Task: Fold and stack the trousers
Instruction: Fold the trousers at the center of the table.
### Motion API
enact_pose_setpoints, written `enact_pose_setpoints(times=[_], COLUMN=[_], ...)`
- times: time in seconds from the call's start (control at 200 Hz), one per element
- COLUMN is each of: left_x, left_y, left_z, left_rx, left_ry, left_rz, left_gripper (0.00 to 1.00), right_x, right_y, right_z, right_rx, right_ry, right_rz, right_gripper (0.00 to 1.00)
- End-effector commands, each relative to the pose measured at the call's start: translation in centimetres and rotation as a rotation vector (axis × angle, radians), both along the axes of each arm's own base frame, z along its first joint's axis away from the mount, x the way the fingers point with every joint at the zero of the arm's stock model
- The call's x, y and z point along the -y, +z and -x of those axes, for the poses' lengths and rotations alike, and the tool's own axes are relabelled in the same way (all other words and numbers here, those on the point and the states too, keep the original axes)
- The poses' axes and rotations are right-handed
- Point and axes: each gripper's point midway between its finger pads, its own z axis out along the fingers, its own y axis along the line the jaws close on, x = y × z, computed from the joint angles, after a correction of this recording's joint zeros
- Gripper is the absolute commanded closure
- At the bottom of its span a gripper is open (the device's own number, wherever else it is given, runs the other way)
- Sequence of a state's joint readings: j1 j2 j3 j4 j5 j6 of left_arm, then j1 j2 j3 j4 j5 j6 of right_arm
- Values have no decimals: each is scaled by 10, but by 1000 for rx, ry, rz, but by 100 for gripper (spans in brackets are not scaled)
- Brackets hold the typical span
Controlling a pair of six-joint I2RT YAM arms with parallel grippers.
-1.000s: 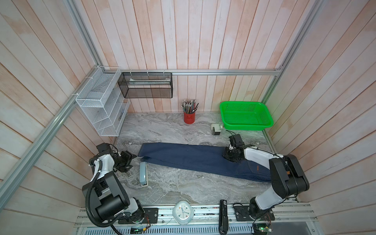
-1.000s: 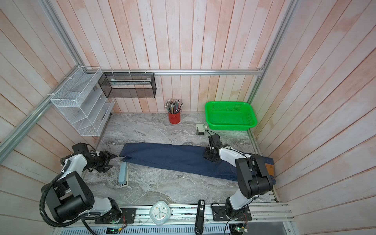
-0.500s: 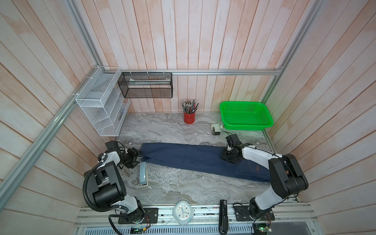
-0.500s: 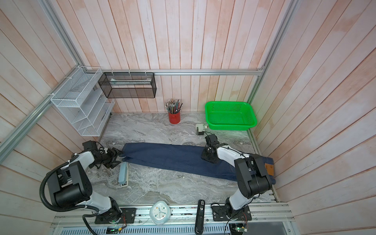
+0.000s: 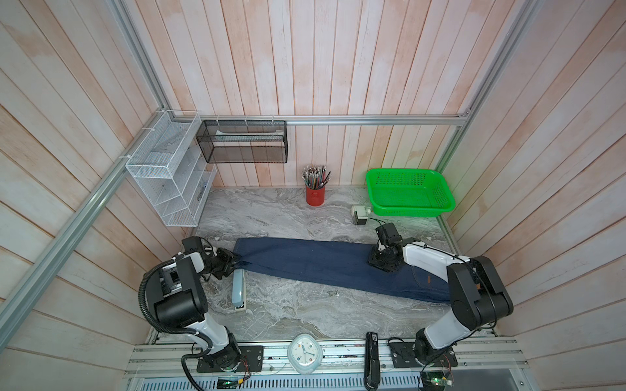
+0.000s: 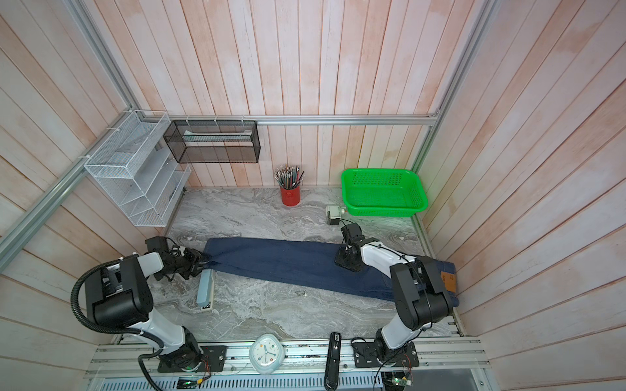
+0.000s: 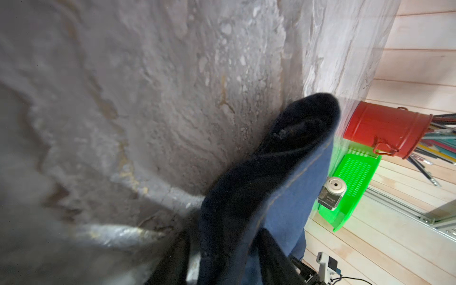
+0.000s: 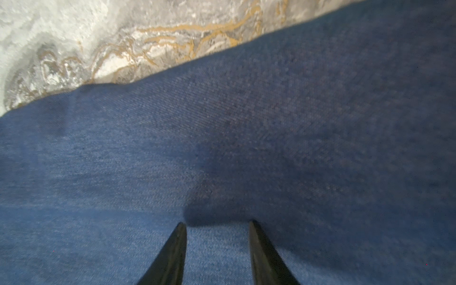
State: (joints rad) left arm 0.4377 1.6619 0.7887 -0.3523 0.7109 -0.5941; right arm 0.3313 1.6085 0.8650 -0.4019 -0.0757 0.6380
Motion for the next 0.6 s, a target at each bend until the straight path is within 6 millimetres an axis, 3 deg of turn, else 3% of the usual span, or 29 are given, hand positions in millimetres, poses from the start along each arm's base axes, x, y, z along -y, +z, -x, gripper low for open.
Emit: enact_pose_setpoints(times=[0.0,0.34,0.45,0.595], left_x=[5,4,-1,-15], left_y=[-5,7,23,60], left_z=[-1,-6,-11,-22], left_rx=[15,48,87,163], left_ry=[-21,-22,-17,3], left_rz=[14,4,-36,-136], left_gripper=[62,100,100,100], right_x=[2,0,-1,-8], right_y=[-14,-16,-13,-11], right_z=[15,15,14,13], right_rx=[-82,-87,-82,-83], right_ry=[-8,-3,3,17], right_rz=[20,14,5,-27], right_gripper=[56,56,56,56])
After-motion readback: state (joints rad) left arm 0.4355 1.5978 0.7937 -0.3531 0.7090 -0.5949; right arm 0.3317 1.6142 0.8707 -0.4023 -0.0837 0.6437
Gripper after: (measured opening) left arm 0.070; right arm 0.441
